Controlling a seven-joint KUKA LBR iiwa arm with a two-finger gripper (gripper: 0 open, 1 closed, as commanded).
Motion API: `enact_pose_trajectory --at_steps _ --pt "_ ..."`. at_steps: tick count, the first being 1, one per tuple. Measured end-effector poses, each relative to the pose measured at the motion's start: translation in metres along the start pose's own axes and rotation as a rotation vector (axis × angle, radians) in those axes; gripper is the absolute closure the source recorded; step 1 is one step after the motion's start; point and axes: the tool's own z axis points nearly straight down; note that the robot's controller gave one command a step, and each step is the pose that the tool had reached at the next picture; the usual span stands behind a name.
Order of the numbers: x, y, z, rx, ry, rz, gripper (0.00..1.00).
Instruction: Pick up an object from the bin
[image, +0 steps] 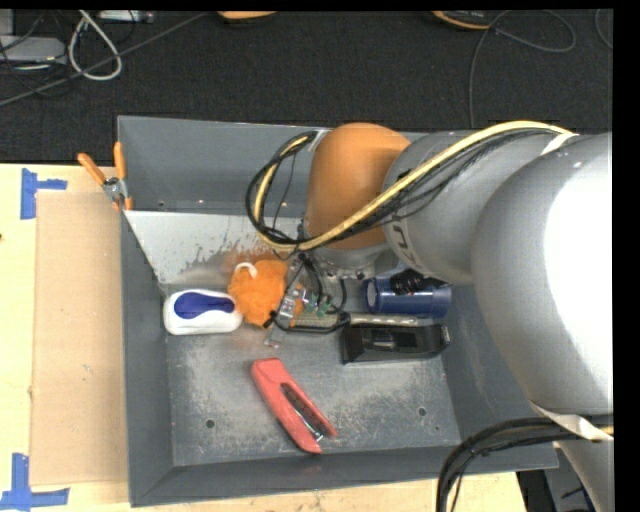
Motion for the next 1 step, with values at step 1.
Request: enact_pose_trajectory --at_steps 1 --pt "-0.0140 -0.0279 0.0609 -0.005 -0.012 0.042 0.00"
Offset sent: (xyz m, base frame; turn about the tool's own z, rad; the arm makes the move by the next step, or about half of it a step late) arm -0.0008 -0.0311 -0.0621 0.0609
